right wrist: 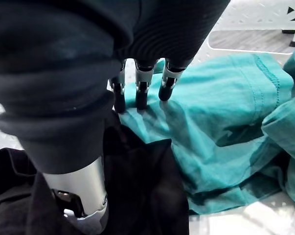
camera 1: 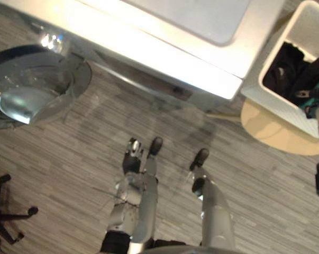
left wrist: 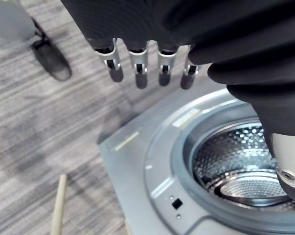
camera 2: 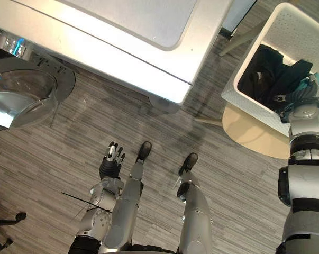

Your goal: Pick up the laundry basket with both hands and put the clothes into the washing machine.

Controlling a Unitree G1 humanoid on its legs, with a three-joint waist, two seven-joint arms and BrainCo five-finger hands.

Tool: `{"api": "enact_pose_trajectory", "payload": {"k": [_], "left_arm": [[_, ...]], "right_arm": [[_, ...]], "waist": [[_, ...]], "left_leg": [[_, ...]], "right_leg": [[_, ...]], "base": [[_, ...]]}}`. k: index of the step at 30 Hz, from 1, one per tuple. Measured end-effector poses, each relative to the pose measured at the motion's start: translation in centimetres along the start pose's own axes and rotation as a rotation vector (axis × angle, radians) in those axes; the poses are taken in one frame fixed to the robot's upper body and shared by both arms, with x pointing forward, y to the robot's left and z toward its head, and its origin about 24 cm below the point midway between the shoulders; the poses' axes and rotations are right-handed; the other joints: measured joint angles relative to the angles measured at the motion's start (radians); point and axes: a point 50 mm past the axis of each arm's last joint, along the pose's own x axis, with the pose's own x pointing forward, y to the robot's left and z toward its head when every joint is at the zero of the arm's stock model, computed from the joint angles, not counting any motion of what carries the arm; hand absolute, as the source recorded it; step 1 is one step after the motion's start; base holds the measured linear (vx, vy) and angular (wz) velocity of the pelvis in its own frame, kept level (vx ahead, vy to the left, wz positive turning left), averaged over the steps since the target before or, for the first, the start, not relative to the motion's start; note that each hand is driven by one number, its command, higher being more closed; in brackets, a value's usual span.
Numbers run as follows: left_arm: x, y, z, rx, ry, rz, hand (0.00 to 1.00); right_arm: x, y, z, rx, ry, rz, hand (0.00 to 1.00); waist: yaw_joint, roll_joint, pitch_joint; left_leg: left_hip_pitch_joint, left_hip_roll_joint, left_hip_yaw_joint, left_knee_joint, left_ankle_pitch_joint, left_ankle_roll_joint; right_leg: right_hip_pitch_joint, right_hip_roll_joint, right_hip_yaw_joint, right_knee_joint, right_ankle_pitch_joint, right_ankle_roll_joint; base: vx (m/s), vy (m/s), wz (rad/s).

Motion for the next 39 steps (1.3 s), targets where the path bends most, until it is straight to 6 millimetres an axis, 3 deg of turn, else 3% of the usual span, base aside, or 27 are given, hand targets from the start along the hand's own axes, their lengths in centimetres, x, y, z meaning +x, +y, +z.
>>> {"api": "enact_pose_trajectory", "payload": {"k": [5, 11, 12, 15, 19, 28, 34, 39], "left_arm": [[0.0, -1.0, 0.5, -0.039, -0.023, -0.042, 0.00], [-0.1, -1.6, 0.4, -0.051, -0.021, -0.069, 0.00], [-0.2, -1.6, 0.4, -0.051, -0.019, -0.075, 0.00], [-0.2, -1.6, 0.3, -0.050, -0.016, -0.079, 0.00], [-0.2, -1.2, 0.0, -0.048, -0.003, -0.062, 0.00], [-0.6, -0.6, -0.3, -0.049, 0.007, -0.041, 0.00], [-1.0, -0.1, -0.6, -0.048, 0.021, -0.022, 0.00], [-1.0, -0.2, -0.6, -0.047, 0.022, -0.026, 0.00]], "right_arm": [[0.1, -0.9, 0.0, -0.044, -0.025, 0.029, 0.00], [0.1, -2.7, -1.6, -0.058, 0.008, 0.033, 0.00], [0.1, -2.8, -1.6, -0.059, 0.009, 0.035, 1.00], [0.1, -2.8, -1.7, -0.054, 0.004, 0.042, 1.00], [-0.2, -2.6, -3.2, -0.027, 0.037, 0.040, 1.00], [-1.5, 1.0, -7.3, -0.038, 0.147, 0.052, 1.00], [-2.2, 3.8, -7.3, -0.013, 0.137, 0.077, 1.00], [-2.6, 5.1, -7.0, 0.024, 0.123, 0.086, 1.00]], "waist": [[-0.007, 0.000, 0.000], [0.004, -0.005, -0.002], [0.008, -0.006, -0.003], [0.012, -0.007, -0.003], [0.031, -0.013, -0.011], [0.056, -0.001, -0.056], [0.054, 0.012, -0.061], [0.050, 0.011, -0.061]], "left_leg": [[-0.026, 0.001, -0.018, -0.050, 0.034, -0.009], [-0.084, -0.001, -0.050, -0.052, 0.044, -0.023], [-0.090, 0.000, -0.050, -0.050, 0.046, -0.025], [-0.098, 0.001, -0.050, -0.048, 0.046, -0.027], [-0.104, 0.003, -0.057, -0.039, 0.047, -0.028], [-0.065, -0.001, -0.073, -0.016, 0.047, -0.028], [0.010, 0.002, -0.056, -0.016, 0.046, -0.027], [0.066, 0.002, -0.050, -0.014, 0.044, -0.024]], "right_leg": [[-0.077, -0.029, -0.018, 0.095, -0.051, -0.011], [-0.144, -0.059, -0.057, 0.183, -0.103, -0.022], [-0.151, -0.059, -0.059, 0.187, -0.104, -0.023], [-0.157, -0.059, -0.063, 0.187, -0.104, -0.023], [-0.155, -0.057, -0.073, 0.186, -0.104, -0.024], [-0.098, -0.060, -0.091, 0.192, -0.111, -0.031], [-0.030, -0.060, -0.084, 0.194, -0.116, -0.033], [0.031, -0.058, -0.086, 0.184, -0.114, -0.031]], "base": [[-0.03, -0.095, 0.13], [-0.04, -0.102, 0.25], [-0.02, -0.063, 0.04], [-0.02, -0.064, 0.00], [0.01, -0.050, 0.05], [0.03, -0.054, 0.05], [0.01, -0.064, -0.02], [-0.01, -0.030, 0.00]]}}
